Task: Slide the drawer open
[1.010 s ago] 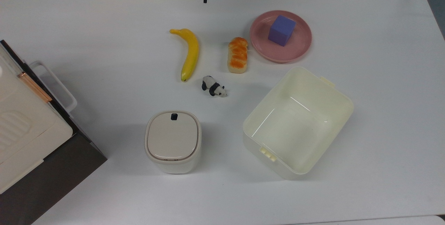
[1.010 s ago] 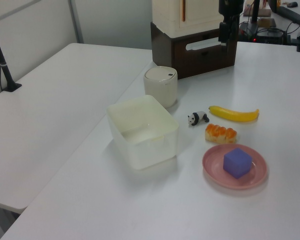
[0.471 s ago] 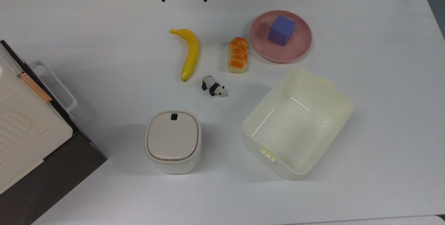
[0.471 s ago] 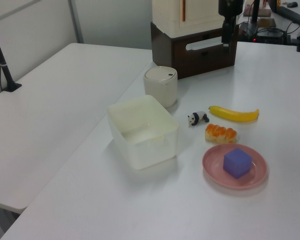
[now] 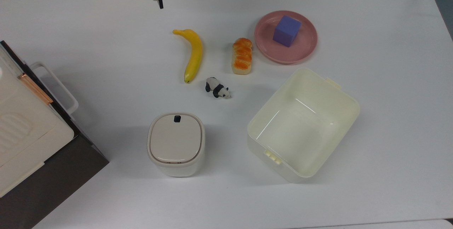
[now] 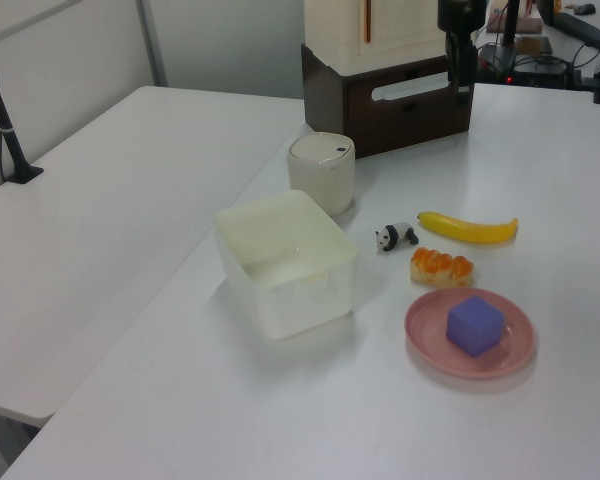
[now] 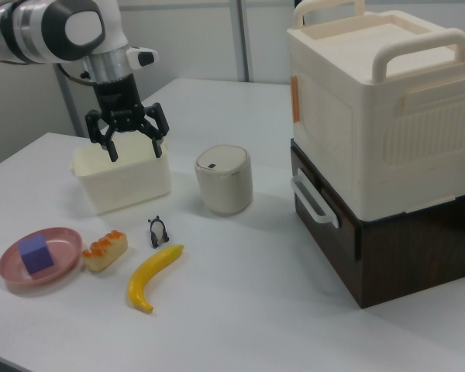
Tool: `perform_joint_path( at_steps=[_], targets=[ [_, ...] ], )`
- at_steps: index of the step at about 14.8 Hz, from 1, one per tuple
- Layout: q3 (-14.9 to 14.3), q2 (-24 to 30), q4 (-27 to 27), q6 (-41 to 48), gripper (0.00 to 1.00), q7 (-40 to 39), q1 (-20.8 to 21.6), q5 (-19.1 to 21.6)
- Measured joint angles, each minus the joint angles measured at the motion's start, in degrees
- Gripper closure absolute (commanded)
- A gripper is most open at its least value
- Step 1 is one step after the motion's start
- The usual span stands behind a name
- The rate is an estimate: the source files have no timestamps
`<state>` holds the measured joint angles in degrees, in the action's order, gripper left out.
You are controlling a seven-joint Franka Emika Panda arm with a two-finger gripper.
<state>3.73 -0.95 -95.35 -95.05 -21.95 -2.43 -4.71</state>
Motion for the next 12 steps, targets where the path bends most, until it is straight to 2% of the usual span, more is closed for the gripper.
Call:
perform_joint_path(
  at_steps=[3,7,12],
  targets=[
    [-0.01,-0.37,0.0,0.0,0.0,-6.53,-1.1,0.0],
    [-0.02,-1.73,0.03,-1.13,0.0,-11.44,-2.94,-0.03],
    [-0.08,-5.05,-0.01,-9.08,0.0,-16.02,-7.22,-0.38]
  ],
)
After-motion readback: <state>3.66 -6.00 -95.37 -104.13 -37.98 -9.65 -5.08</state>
